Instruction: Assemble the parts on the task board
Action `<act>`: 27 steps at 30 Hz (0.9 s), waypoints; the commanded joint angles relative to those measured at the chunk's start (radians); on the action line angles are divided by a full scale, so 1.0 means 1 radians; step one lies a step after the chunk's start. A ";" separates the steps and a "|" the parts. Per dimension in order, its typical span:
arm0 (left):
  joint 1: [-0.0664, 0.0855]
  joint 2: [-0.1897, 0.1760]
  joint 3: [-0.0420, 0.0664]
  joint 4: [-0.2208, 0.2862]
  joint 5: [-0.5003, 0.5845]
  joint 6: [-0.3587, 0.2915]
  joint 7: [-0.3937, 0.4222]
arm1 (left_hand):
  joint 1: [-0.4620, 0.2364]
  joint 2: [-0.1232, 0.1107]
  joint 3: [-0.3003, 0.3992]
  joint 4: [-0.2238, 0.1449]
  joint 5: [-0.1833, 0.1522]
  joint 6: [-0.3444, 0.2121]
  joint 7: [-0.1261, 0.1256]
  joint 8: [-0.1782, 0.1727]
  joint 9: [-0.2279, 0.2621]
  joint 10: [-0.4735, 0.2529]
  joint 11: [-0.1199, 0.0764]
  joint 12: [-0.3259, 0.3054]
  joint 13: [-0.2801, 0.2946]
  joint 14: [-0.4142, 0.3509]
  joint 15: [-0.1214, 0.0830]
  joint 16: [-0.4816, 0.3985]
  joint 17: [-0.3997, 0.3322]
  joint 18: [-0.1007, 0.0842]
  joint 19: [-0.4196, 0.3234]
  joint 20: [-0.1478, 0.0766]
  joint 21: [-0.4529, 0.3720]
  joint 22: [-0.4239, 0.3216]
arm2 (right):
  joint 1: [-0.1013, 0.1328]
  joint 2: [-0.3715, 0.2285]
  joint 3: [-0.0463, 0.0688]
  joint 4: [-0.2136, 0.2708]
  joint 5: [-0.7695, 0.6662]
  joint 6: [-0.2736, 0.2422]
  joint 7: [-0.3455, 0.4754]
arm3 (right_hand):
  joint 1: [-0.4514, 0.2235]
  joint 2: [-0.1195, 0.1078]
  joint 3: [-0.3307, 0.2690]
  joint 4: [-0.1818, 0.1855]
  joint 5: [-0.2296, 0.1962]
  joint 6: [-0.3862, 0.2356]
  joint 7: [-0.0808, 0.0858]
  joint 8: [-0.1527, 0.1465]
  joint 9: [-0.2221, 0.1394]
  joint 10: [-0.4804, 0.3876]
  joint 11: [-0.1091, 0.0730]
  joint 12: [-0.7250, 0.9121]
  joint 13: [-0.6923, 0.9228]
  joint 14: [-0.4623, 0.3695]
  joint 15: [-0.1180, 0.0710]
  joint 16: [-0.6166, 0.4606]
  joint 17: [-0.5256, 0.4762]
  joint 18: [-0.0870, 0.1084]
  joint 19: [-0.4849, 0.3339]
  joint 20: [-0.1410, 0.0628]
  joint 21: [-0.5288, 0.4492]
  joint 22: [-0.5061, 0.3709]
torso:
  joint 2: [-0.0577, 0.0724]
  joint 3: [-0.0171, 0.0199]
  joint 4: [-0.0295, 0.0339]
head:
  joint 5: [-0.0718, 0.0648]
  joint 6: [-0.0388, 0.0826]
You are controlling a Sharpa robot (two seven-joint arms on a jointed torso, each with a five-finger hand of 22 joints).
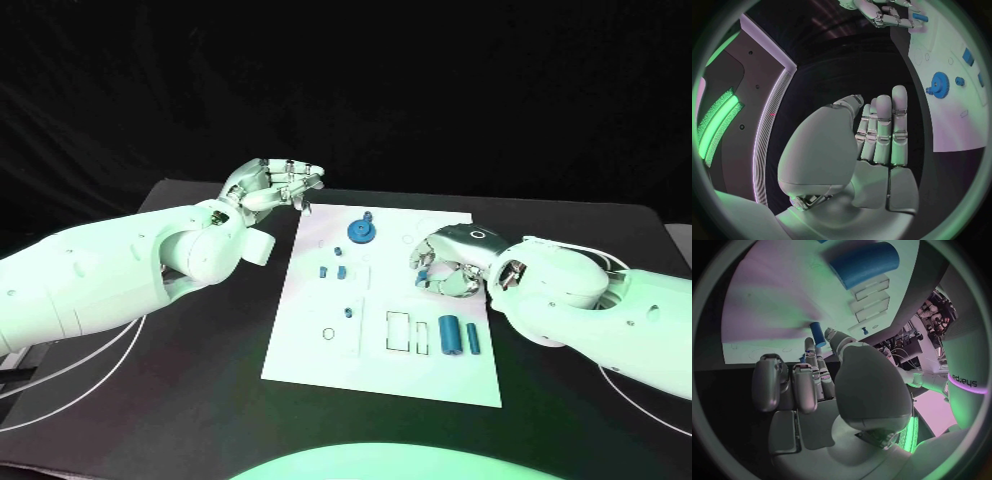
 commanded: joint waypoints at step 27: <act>0.000 0.001 0.000 -0.004 0.005 0.020 -0.005 | -0.011 -0.002 0.013 0.000 0.005 -0.009 0.000 0.005 -0.001 -0.010 0.002 0.013 0.003 -0.007 -0.001 -0.005 -0.004 0.006 -0.001 -0.001 -0.009 -0.003 | -0.005 0.003 -0.001 -0.011 -0.026 0.025 -0.003 | 0.020 -0.004 0.143 -0.016 -0.064 0.089 -0.005 0.035 0.012 0.081 -0.008 -0.020 -0.002 0.051 -0.017 0.013 0.013 -0.014 0.021 -0.013 0.044 0.126 | -0.001 0.0001 -0.0020 | -0.003 -0.004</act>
